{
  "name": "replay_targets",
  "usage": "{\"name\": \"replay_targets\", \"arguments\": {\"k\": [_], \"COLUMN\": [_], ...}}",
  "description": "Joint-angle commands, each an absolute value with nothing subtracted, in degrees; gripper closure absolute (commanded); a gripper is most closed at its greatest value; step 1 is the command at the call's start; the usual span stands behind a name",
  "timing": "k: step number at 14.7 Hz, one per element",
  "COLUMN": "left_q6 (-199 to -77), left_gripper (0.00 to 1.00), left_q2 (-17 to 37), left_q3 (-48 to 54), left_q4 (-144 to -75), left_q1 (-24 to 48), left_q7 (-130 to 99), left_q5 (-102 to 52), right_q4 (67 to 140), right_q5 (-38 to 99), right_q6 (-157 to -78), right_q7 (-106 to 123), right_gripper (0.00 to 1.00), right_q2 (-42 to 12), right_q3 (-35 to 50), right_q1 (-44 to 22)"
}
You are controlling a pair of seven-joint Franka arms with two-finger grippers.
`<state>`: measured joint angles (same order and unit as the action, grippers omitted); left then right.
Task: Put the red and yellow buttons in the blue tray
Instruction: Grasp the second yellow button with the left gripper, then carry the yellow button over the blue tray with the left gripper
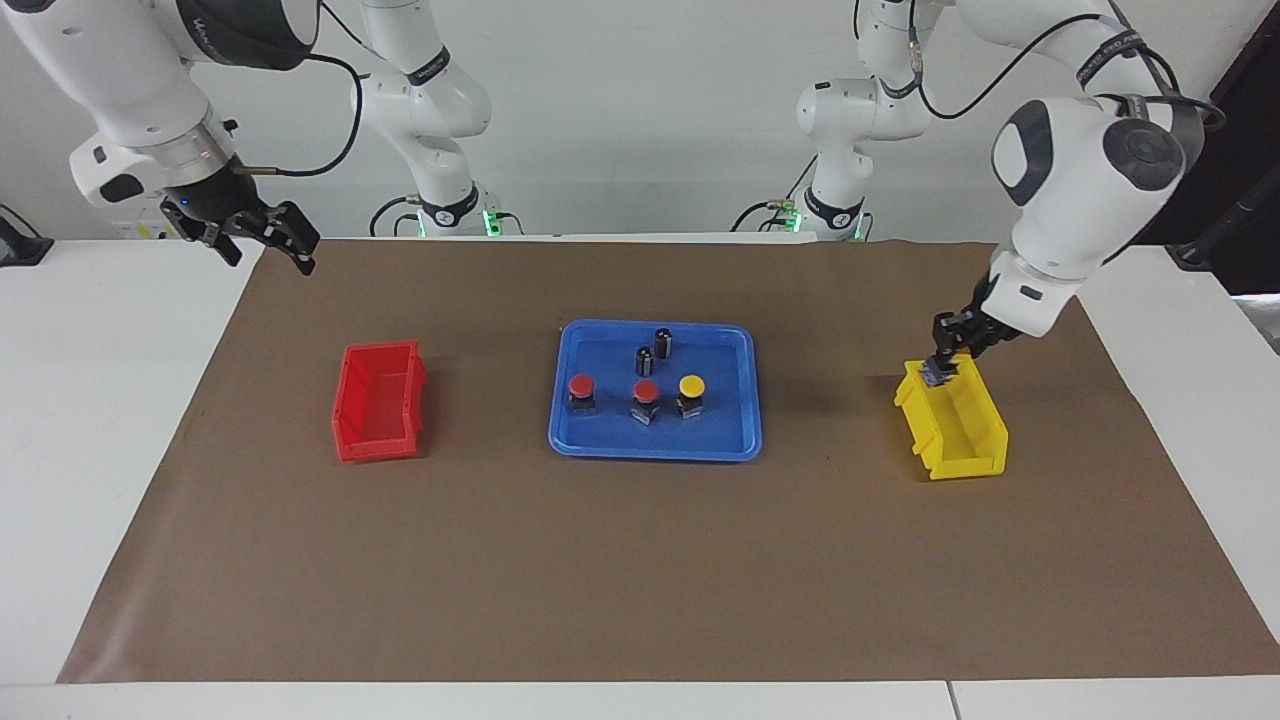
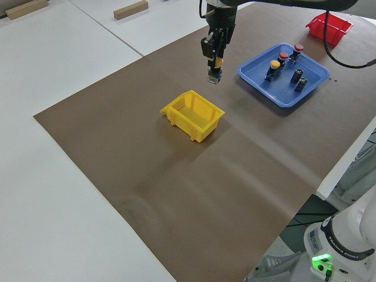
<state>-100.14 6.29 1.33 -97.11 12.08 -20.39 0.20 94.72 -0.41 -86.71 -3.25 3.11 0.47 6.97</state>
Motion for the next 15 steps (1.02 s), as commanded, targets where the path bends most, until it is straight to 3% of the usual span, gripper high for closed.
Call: {"name": "replay_targets", "arguments": {"k": [1, 5, 15], "left_q6": [-107.55, -121.44, -125.59], "left_gripper": [0.99, 0.99, 0.99], "left_q2": [9.14, 9.93, 13.96], "left_q3": [0.88, 0.97, 0.97], "left_q4": [-101.32, -110.29, -111.01], "left_q1": [21.41, 28.47, 35.15], "left_q7": [-32.83, -40.51, -43.85], "left_q5": [1.15, 1.05, -0.62], "right_q4": [96.94, 96.68, 96.68], "right_q5": [-0.35, -0.09, -0.09], "right_q6": [-87.63, -87.63, -87.54], "right_q7": [-3.34, -3.25, -3.25], "right_gripper": [0.00, 0.00, 0.00], "right_q2": [5.01, 5.01, 5.01], "right_q3": [0.70, 0.97, 0.97], "right_q1": [7.21, 7.21, 7.21]}}
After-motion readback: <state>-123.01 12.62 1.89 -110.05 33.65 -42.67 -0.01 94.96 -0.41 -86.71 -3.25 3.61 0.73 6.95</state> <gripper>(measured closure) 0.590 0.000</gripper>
